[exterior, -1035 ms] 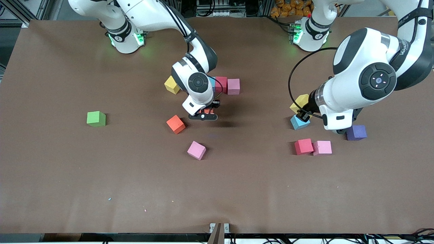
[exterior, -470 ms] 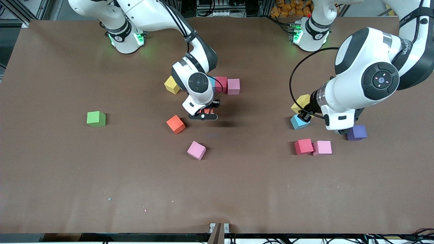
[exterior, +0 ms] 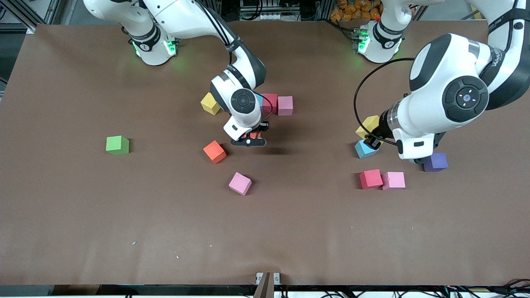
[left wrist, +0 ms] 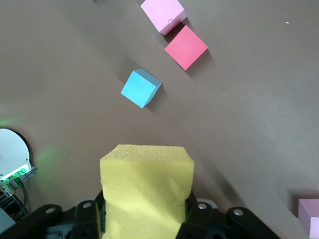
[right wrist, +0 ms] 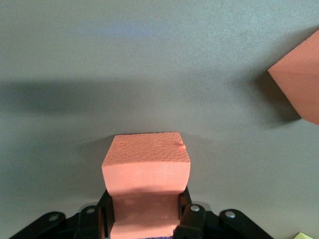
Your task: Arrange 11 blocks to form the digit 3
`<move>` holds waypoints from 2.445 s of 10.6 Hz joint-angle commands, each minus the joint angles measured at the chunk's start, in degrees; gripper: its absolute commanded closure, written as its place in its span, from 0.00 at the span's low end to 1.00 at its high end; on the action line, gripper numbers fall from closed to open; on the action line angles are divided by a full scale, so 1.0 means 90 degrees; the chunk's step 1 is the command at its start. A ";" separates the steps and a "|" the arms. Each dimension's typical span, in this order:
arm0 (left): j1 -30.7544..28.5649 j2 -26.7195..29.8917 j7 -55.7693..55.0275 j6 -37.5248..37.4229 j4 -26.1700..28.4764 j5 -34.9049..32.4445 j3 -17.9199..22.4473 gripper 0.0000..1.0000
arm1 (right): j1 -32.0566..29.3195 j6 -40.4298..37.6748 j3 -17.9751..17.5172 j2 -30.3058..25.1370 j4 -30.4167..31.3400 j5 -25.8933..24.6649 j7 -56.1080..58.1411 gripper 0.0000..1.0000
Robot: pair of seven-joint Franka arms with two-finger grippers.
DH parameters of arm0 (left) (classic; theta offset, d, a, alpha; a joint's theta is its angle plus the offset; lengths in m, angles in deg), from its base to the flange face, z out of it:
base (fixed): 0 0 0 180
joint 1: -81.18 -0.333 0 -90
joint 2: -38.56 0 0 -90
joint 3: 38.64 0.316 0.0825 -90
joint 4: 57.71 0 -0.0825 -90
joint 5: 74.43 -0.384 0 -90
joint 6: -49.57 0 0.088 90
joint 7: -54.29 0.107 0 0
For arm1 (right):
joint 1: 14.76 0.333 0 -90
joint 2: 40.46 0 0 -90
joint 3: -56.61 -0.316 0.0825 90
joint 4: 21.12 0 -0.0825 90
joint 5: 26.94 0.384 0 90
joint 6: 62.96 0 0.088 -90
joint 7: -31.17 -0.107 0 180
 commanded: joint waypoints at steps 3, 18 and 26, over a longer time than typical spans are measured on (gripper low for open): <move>-0.0030 0.0164 0.0047 0.0047 0.0111 0.0130 0.0025 1.00 | -0.0018 -0.0020 -0.0042 0.0033 0.0012 -0.0009 -0.0078 1.00; 0.0000 0.0135 -0.0011 0.0057 0.0091 0.0159 0.0025 1.00 | -0.0222 -0.0535 -0.0003 -0.0055 -0.0396 -0.0038 -0.0137 0.00; 0.0301 -0.0079 -0.1366 0.0330 0.0150 0.0237 -0.0043 1.00 | -0.0633 -0.1484 0.0407 -0.0103 -0.0720 -0.1220 0.2546 0.00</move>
